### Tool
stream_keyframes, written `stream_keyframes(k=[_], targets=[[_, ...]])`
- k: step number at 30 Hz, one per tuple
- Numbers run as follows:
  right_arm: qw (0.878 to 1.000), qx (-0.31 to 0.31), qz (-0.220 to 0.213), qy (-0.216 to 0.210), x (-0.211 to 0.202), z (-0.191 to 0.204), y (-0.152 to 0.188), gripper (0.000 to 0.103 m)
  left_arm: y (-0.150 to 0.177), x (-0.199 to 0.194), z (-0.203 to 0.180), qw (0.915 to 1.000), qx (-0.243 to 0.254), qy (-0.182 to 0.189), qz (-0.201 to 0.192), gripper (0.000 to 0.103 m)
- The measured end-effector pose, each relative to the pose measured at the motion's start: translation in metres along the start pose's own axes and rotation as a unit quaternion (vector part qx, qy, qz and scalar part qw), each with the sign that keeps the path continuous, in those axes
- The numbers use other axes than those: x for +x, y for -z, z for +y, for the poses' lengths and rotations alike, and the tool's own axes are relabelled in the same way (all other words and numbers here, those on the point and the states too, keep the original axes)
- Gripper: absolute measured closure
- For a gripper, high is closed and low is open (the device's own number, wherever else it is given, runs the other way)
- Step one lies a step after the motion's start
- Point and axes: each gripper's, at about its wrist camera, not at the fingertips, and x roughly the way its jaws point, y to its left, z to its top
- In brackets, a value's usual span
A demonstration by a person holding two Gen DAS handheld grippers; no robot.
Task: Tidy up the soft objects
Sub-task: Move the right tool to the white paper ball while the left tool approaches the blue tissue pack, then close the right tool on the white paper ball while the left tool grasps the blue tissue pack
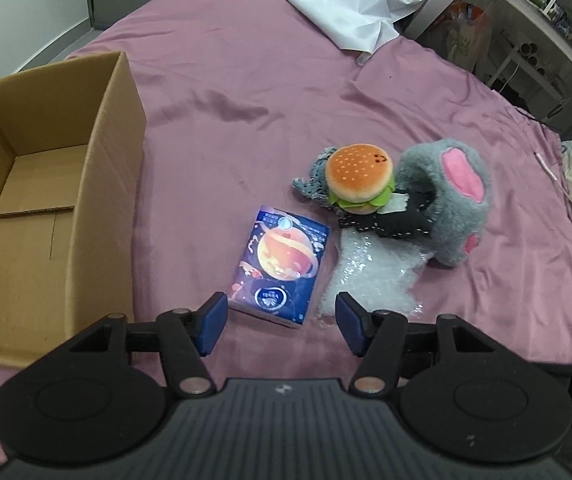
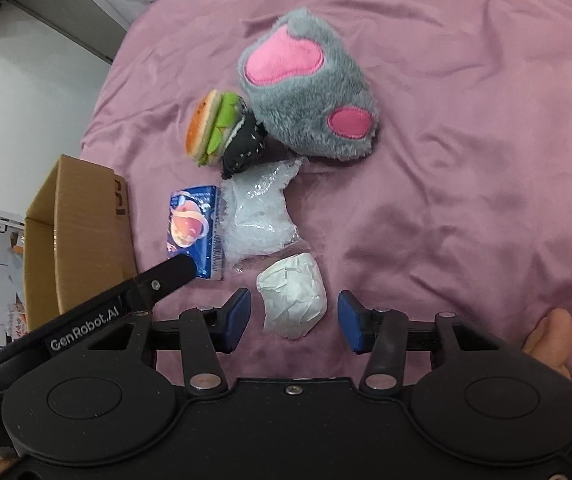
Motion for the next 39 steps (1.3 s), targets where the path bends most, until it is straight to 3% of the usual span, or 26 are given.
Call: stream_keyframes(k=[1,4,8,19,21,23,39], targets=[[1.0,0.002,0.005,0.001,0.003,-0.001,-0.001,0.071,-0.001,0.003,0.0,1.0,0.001,-0.003,0.001,0.044],[1.0,0.006,0.001,0.002,0.006,-0.001,-0.002,0.073,-0.004,0.011,0.001,0.9999,0.002,-0.012,0.006,0.044],[1.0,0.015,-0.025,0.005,0.002,-0.002,-0.003,0.074,-0.006,0.022,0.0,0.9998,0.008,-0.018,0.01,0.044],[0.999,0.021,-0.039,0.004,0.003,-0.006,-0.004,0.074,-0.009,0.042,-0.005,0.9997,0.007,-0.019,0.014,0.044],[0.999,0.02,-0.041,0.003,0.002,-0.005,-0.003,0.074,-0.006,0.043,-0.005,0.9998,0.002,-0.011,0.017,0.048],[0.999,0.018,-0.044,0.002,0.0,-0.005,-0.002,0.074,-0.005,0.041,-0.005,0.9999,-0.002,-0.007,0.014,0.052],[0.995,-0.015,-0.091,-0.022,-0.033,0.002,0.011,0.075,0.004,-0.016,-0.011,0.9997,-0.008,-0.011,-0.023,0.053]])
